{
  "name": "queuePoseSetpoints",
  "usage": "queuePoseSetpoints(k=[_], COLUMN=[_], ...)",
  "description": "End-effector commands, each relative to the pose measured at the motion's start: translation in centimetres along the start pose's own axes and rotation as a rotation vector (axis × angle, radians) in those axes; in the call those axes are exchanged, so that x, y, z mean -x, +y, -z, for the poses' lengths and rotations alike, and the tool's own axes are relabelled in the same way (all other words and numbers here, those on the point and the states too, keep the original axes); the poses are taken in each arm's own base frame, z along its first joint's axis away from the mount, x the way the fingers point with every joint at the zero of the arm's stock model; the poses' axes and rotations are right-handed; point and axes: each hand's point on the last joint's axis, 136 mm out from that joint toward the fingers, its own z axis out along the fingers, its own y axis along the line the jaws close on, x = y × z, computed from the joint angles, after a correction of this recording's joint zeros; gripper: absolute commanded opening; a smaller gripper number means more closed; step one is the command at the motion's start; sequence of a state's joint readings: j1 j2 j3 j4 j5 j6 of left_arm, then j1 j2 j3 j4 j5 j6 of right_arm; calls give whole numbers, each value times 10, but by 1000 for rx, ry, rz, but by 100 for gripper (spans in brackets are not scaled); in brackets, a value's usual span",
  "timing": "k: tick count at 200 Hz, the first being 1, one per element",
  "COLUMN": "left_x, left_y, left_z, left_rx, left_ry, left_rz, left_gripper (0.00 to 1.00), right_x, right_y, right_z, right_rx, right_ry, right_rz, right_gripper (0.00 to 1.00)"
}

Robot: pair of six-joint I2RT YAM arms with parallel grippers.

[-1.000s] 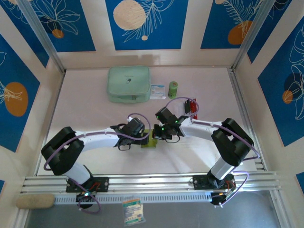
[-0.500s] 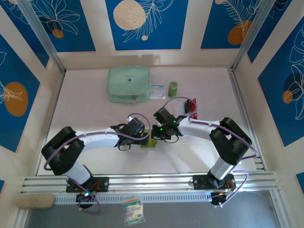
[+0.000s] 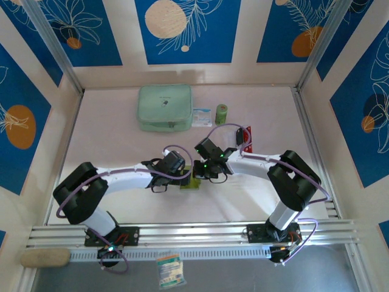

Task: Put the credit cards into the card holder

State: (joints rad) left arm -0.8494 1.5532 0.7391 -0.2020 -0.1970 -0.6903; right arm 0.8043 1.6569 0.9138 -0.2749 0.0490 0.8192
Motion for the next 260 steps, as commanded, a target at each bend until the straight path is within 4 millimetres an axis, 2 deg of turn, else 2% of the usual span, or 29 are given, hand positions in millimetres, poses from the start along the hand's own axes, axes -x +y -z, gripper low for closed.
queuePoseSetpoints(k=[1, 55, 123, 169, 260], left_x=[-27, -27, -27, -26, -25], left_y=[14, 15, 14, 13, 12], left_z=[-16, -16, -16, -16, -15], left_rx=[48, 48, 47, 43, 43], left_ry=[81, 82, 82, 82, 81], left_rz=[-11, -10, -9, -10, -9], left_gripper=[100, 100, 100, 100, 100], right_x=[-4, 2, -5, -23, -52], right_y=[19, 25, 19, 0, -43], right_z=[7, 14, -6, -18, -28], right_rx=[42, 55, 43, -4, -130], right_ry=[9, -10, 43, 89, 143], right_rz=[41, 46, 37, 17, -61], right_gripper=[0, 0, 0, 0, 0])
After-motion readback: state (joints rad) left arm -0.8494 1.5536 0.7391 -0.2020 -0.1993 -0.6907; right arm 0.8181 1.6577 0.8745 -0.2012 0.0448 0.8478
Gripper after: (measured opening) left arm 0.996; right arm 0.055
